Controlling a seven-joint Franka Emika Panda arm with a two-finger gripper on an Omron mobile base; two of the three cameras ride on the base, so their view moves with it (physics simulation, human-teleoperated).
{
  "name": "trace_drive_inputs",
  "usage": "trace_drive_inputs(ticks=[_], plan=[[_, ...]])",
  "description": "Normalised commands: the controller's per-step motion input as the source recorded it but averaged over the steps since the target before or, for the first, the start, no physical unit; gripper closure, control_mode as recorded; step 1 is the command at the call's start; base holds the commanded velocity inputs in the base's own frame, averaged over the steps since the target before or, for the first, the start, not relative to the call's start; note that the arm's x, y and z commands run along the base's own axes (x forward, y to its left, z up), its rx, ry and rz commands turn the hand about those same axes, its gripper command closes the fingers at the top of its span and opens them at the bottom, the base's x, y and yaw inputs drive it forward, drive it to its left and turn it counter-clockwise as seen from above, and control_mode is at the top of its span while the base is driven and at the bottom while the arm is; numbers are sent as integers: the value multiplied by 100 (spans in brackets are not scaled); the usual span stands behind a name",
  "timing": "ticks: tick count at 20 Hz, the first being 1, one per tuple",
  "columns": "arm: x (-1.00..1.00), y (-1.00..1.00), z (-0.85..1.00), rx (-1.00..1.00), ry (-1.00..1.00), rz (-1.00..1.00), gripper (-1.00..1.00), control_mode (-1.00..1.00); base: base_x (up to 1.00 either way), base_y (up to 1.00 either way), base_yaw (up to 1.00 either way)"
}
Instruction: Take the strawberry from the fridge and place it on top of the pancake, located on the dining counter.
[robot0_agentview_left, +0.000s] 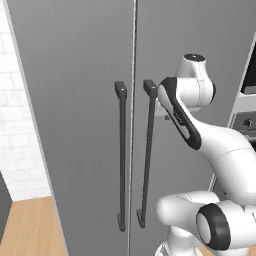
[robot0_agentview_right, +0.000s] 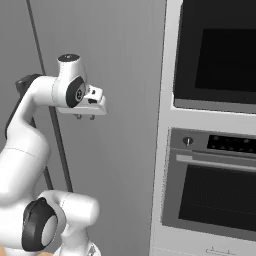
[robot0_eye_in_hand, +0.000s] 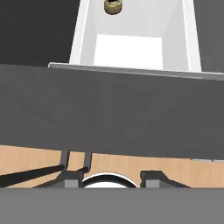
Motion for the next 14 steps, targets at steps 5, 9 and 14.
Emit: trace_drive_inputs(ticks=[5,9,14], plan=[[0,0,0,0,0,0,-100,100,-28,0,0],[0,0,0,0,0,0,-100,100,-76,23,0],[0,0,0,0,0,0,-100,100,-17,58,-4]])
